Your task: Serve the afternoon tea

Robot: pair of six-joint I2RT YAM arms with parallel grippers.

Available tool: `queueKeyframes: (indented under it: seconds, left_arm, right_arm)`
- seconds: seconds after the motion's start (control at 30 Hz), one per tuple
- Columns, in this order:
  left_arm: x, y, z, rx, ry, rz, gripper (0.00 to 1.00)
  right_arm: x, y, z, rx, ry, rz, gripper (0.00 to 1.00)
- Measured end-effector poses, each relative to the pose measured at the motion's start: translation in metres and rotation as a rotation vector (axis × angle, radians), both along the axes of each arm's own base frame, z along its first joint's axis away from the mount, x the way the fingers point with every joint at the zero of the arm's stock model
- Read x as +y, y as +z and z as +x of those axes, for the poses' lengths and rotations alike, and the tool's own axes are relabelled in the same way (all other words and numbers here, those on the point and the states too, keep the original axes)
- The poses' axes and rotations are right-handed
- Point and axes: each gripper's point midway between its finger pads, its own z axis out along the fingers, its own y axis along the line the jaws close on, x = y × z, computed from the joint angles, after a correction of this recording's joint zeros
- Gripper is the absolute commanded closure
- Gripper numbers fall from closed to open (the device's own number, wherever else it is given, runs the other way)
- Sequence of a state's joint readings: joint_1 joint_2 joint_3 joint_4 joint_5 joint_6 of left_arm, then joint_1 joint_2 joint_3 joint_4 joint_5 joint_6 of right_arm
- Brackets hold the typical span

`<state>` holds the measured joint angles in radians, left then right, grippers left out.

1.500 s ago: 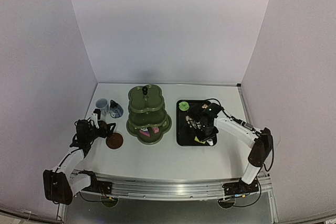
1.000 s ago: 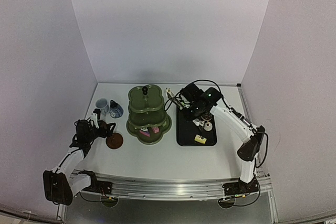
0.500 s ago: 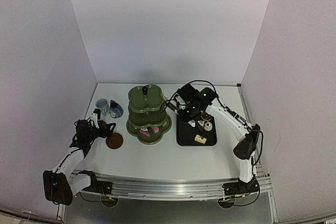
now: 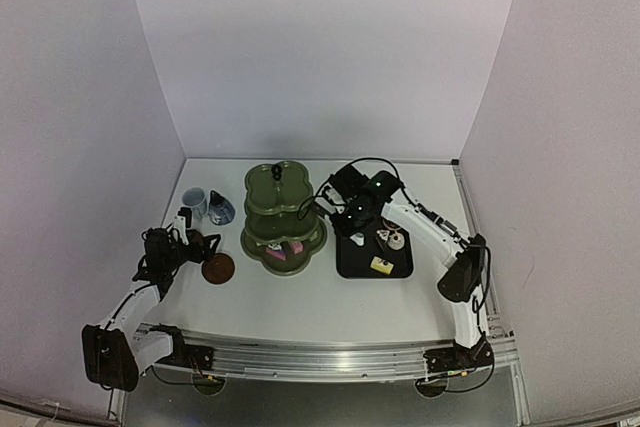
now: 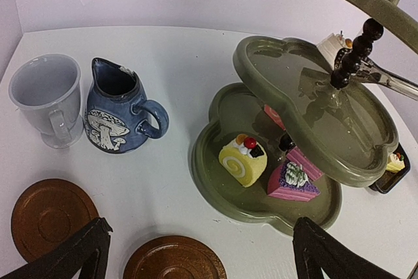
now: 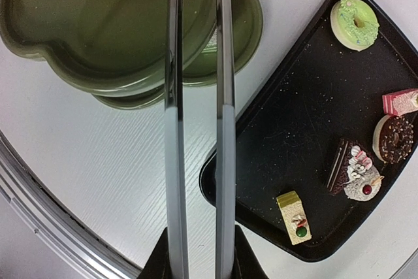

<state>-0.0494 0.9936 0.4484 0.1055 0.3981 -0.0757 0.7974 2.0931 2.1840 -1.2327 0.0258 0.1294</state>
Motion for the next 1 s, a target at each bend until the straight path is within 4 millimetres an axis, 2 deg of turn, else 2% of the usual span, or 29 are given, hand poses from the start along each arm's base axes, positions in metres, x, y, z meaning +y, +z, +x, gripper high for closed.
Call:
queueKeyframes:
  seconds: [0.1, 0.23, 0.7, 0.83, 1.0]
  left_arm:
    - [0.000, 0.000, 0.000, 0.000, 0.000, 0.000, 0.02]
    - [0.000, -0.001, 0.000, 0.001, 0.000, 0.000, 0.02]
    - [0.000, -0.003, -0.001, 0.005, 0.000, 0.000, 0.02]
    - [0.000, -0.003, -0.001, 0.005, 0.000, 0.000, 0.02]
    - [0.000, -0.003, -0.001, 0.006, 0.000, 0.000, 0.02]
  right_arm:
    - [0.002, 0.000, 0.001, -0.006, 0.002, 0.005, 0.73]
    - [0.005, 0.005, 0.002, -0.017, 0.008, 0.017, 0.66]
    - [0.007, 0.007, 0.000, -0.026, 0.012, 0.019, 0.66]
    - [-0.002, 0.006, -0.009, -0.010, 0.013, 0.010, 0.66]
    - [-0.019, 0.018, -0.026, -0.007, 0.006, 0.012, 0.67]
